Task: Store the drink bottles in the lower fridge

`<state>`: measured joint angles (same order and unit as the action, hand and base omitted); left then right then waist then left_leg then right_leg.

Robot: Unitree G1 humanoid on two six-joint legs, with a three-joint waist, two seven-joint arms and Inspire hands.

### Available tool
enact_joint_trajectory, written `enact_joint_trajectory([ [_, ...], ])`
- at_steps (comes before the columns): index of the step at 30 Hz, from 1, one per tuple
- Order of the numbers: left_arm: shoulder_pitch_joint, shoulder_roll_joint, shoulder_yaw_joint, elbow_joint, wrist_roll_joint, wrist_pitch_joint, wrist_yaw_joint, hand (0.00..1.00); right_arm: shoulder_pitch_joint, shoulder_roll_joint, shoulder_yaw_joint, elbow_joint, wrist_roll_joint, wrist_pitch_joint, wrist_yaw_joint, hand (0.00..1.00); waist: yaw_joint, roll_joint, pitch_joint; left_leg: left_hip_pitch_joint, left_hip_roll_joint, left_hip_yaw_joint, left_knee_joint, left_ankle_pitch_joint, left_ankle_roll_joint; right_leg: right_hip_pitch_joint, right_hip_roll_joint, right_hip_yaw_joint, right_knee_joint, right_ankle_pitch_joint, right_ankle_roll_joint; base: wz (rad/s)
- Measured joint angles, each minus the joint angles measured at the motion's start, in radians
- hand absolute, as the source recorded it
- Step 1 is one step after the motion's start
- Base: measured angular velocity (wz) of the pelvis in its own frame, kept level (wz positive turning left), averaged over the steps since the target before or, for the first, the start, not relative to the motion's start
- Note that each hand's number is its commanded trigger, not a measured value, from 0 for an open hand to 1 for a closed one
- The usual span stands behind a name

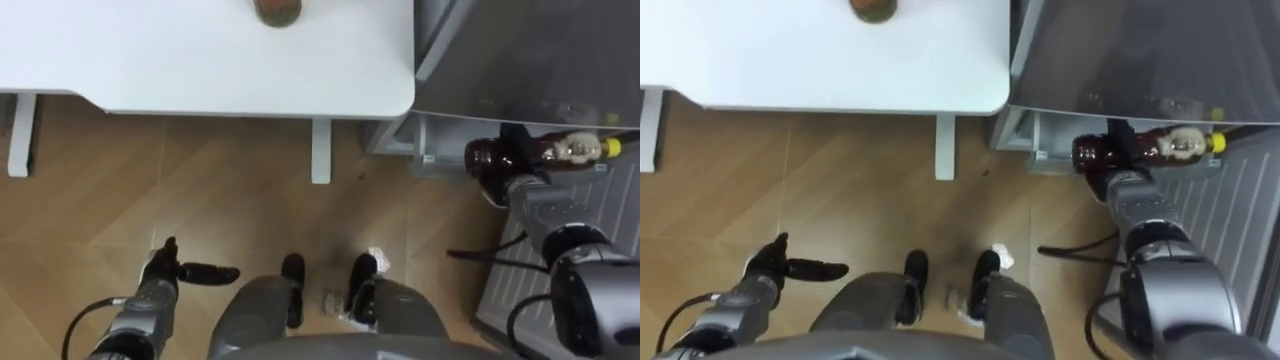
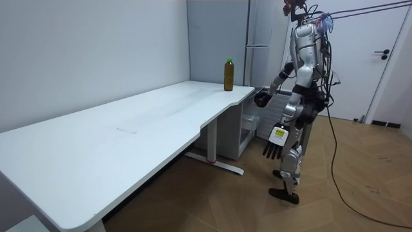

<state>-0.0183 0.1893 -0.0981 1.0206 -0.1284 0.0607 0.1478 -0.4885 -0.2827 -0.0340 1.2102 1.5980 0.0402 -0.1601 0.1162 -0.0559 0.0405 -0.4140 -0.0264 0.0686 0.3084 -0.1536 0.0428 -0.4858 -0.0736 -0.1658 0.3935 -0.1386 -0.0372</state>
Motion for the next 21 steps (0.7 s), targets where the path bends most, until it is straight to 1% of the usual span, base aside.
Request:
enact_joint_trajectory([
  [3,-0.026,0.000,-0.006,0.001,-0.001,0.007,0.029,0.00,-0.030,-0.002,0.000,0.000,0.004,0.005,-0.001,1.00,0.001,-0.010,0.0078,-0.047,0.000,0.006,0.013,0.002,0.001,-0.044,-0.003,-0.002,0.007,0.000,-0.001,0.00],
  [5,-0.046,0.000,-0.006,0.001,-0.002,0.007,0.039,0.00,-0.045,-0.002,0.000,0.002,0.002,0.006,-0.003,1.00,0.002,-0.015,0.0114,-0.078,-0.001,0.007,0.025,0.002,0.001,-0.076,-0.006,-0.002,0.020,0.001,-0.002,0.05],
  [8,-0.062,-0.002,-0.008,-0.004,-0.002,0.006,0.042,0.00,-0.061,-0.006,0.000,0.000,0.000,0.006,-0.025,1.00,0.001,-0.017,0.0122,-0.120,-0.005,0.008,0.038,0.004,0.005,-0.117,-0.014,-0.003,0.037,0.001,-0.002,0.05],
  [11,-0.072,0.000,-0.031,-0.007,0.000,0.005,0.063,0.00,-0.082,-0.018,0.000,0.000,-0.001,0.011,-0.055,1.00,0.002,-0.017,0.0122,-0.160,-0.005,0.004,0.059,0.005,0.005,-0.148,-0.017,-0.009,0.046,0.001,-0.002,0.07],
  [13,-0.072,0.000,-0.048,-0.009,0.000,0.005,0.076,0.00,-0.093,-0.030,0.000,0.000,0.000,0.017,-0.060,1.00,0.004,-0.017,0.0125,-0.172,-0.005,0.010,0.065,0.005,0.006,-0.162,-0.021,-0.014,0.058,0.001,-0.002,0.09],
  [14,-0.072,0.000,-0.066,-0.008,-0.009,0.005,0.085,0.00,-0.103,-0.036,0.000,0.000,0.000,0.017,-0.067,1.00,0.009,-0.016,0.0131,-0.175,-0.004,0.011,0.067,0.005,0.006,-0.164,-0.021,-0.015,0.058,0.001,-0.002,0.00],
  [15,-0.072,0.000,-0.075,-0.009,-0.023,0.005,0.087,0.00,-0.112,-0.041,0.000,0.000,0.000,0.017,-0.072,0.76,0.012,-0.015,0.0133,-0.178,-0.004,0.011,0.069,0.005,0.006,-0.166,-0.022,-0.017,0.060,0.001,-0.002,0.00],
  [16,-0.072,0.000,-0.078,-0.010,-0.028,0.005,0.088,0.00,-0.117,-0.043,0.000,0.000,-0.001,0.017,-0.073,0.00,0.011,-0.016,0.0133,-0.180,-0.004,0.011,0.070,0.006,0.007,-0.167,-0.023,-0.018,0.061,0.001,-0.003,0.07],
  [18,-0.076,0.000,-0.082,-0.010,-0.036,0.005,0.089,0.00,-0.135,-0.053,0.000,-0.002,0.000,0.017,-0.080,0.00,0.010,-0.016,0.0136,-0.193,-0.005,0.013,0.074,0.007,0.010,-0.181,-0.030,-0.028,0.072,-0.001,-0.006,0.11],
  [21,-0.076,0.000,-0.083,-0.009,-0.036,0.006,0.098,0.00,-0.156,-0.075,0.000,-0.005,0.000,0.017,-0.097,0.00,0.011,-0.016,0.0137,-0.219,-0.004,0.013,0.086,0.010,0.012,-0.197,-0.033,-0.036,0.075,-0.002,-0.006,0.11],
])
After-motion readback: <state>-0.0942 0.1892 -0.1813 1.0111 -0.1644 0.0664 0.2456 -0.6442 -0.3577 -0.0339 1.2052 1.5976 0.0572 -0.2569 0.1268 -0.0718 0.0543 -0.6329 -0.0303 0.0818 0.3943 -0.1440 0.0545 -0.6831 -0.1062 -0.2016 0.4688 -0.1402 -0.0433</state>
